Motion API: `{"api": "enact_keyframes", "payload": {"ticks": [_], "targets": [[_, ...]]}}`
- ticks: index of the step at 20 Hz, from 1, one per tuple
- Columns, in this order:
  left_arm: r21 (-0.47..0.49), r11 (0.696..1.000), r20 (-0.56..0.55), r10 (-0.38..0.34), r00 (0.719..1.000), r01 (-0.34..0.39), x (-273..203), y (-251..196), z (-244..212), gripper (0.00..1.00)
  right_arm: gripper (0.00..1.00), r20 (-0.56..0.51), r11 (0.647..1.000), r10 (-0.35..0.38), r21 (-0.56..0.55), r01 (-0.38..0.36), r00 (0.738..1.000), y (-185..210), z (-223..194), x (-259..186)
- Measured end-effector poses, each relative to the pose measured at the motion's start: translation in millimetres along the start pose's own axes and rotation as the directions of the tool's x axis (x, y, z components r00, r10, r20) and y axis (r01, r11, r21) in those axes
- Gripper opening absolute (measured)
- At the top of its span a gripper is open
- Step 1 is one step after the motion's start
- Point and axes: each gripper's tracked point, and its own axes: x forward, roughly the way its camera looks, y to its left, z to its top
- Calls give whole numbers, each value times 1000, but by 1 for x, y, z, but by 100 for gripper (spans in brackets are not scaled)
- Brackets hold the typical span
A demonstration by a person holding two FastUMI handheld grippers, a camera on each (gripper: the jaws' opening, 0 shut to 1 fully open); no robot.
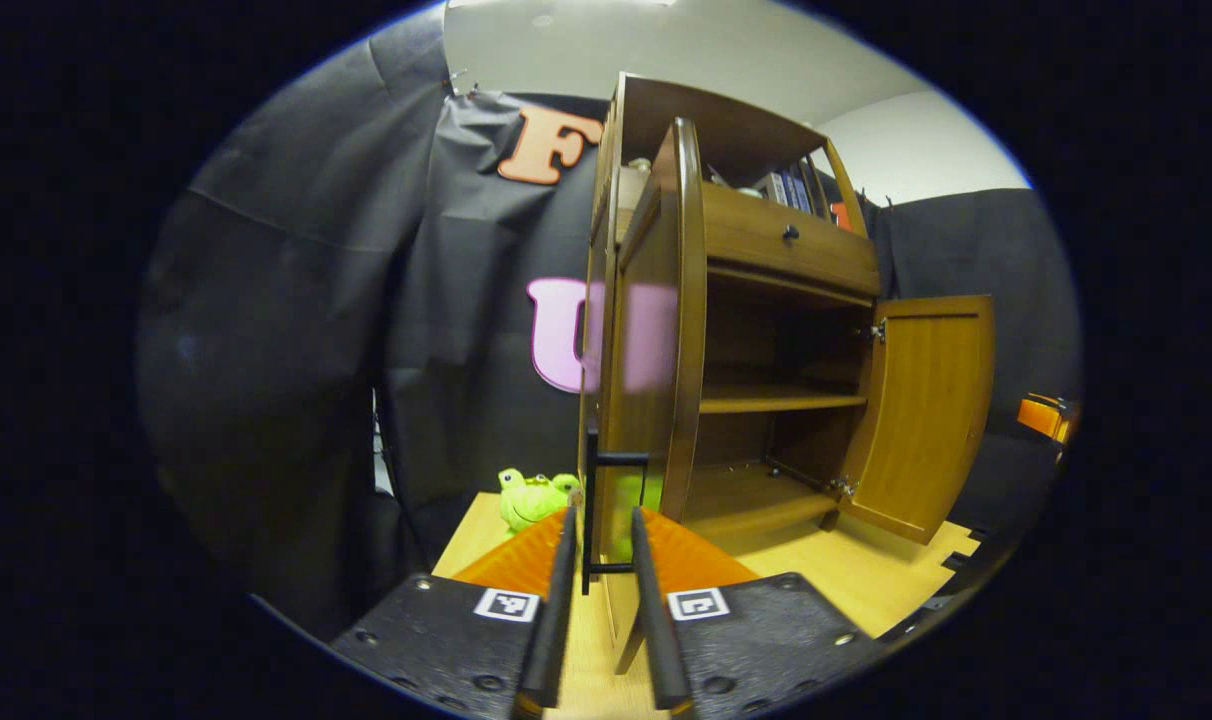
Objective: Open the right door of the double-door shoe cabinet with the right hand, and open the left door with the left hand.
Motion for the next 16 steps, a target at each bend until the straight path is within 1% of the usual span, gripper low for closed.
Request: {"api": "enact_keyframes", "payload": {"ticks": [1,4,5,6,7,8,9,10,11,12,13,15,16], "targets": [[3,1000,17,17,1000,-17,-2,1,6,46,98,6,1000,0,2,0,1000,-2,3,-3],[23,999,27,22,999,-22,-22,-14,13,83,94,30,1000,-11,-2,11,999,-12,13,-13],[36,999,39,35,999,-36,-27,-19,19,84,94,37,1000,-16,-1,16,999,-16,15,-16],[52,997,57,56,997,-59,-30,-23,26,89,94,39,1000,-21,3,21,999,-20,16,-20],[67,995,69,68,995,-73,-35,-28,31,93,100,42,1000,-25,8,25,999,-24,17,-22],[75,994,78,78,994,-83,-37,-36,36,94,94,42,1000,-27,12,27,999,-28,17,-24],[77,994,88,75,993,-82,-39,-47,40,94,94,42,999,-30,15,29,999,-32,16,-27],[86,993,92,69,993,-77,-42,-59,42,94,98,42,999,-33,20,32,999,-36,16,-28],[92,993,98,64,993,-73,-44,-70,45,94,94,43,999,-36,27,35,998,-41,16,-29],[102,992,103,64,993,-74,-45,-78,47,94,94,40,999,-37,35,35,999,-45,15,-29],[108,991,105,67,992,-79,-45,-86,49,94,98,33,999,-33,44,32,999,-49,13,-30],[104,991,115,67,991,-79,-46,-102,51,95,98,32,997,-29,68,27,999,-55,17,-30],[95,992,119,70,990,-82,-45,-111,52,96,95,35,997,-29,79,27,999,-58,20,-28]]}}
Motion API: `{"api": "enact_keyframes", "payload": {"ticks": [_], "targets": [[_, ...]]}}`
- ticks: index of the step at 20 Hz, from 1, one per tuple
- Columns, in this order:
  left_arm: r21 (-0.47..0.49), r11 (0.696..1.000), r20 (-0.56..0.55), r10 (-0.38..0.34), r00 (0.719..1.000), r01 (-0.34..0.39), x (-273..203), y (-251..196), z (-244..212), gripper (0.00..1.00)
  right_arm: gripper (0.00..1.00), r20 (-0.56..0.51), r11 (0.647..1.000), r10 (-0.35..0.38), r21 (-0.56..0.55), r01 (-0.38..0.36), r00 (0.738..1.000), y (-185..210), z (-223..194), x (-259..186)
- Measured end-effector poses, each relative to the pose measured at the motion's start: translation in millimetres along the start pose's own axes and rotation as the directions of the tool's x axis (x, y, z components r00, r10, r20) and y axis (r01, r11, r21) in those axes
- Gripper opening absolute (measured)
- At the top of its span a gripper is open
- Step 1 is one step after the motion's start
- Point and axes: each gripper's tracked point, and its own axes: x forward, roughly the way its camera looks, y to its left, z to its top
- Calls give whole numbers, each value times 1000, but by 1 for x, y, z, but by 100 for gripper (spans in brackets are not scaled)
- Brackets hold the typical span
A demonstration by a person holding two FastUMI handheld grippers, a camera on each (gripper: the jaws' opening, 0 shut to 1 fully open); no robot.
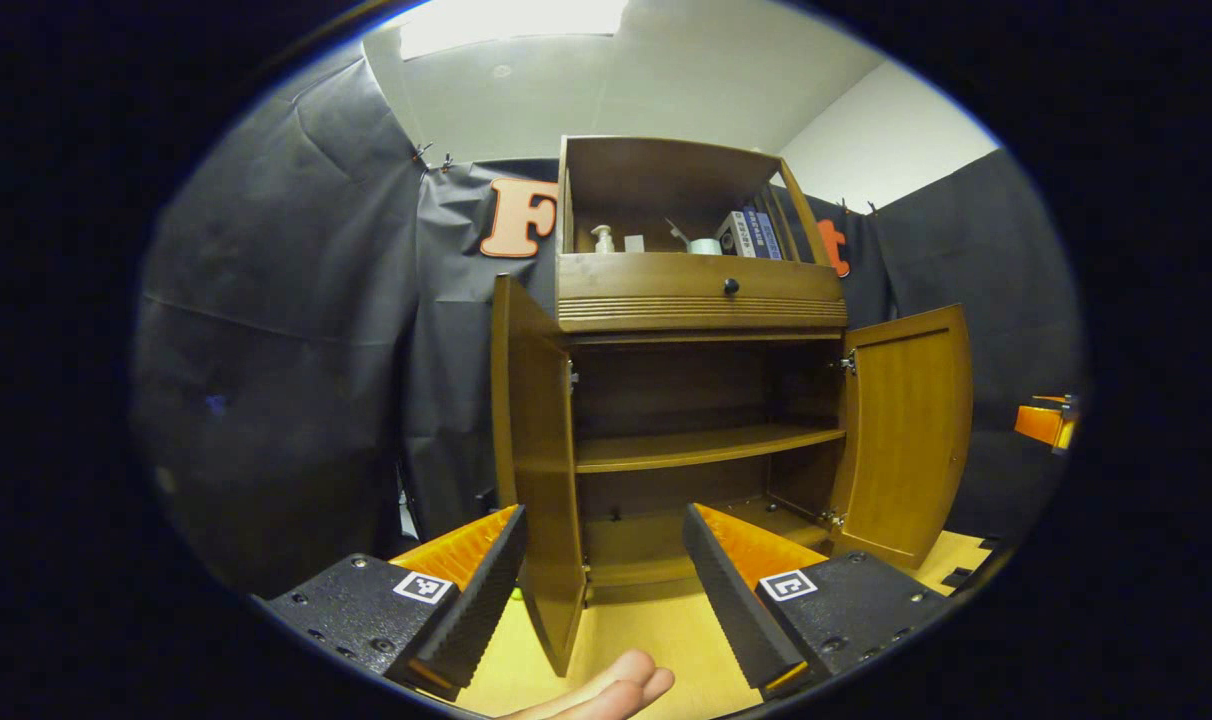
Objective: Open the right door of the double-door shoe cabinet with the right hand, and open the left door with the left hand.
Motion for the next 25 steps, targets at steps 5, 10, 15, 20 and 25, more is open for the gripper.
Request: {"api": "enact_keyframes", "payload": {"ticks": [5,10,15,20,25], "targets": [[9,998,11,-56,998,56,3,-56,7,96,94,7,1000,6,22,-6,1000,-9,6,5],[29,990,25,-139,990,138,7,-113,2,99,98,-17,1000,-4,-8,4,1000,-25,0,17],[41,988,7,-146,989,146,30,-147,-15,99,98,-32,1000,12,-16,-13,999,-26,-13,34],[47,991,9,-128,992,128,57,-167,-24,98,98,-30,998,16,-52,-17,999,-21,-18,57],[33,988,14,-151,988,150,83,-192,-27,100,98,-10,998,21,-66,-21,1000,-12,-21,79]]}}
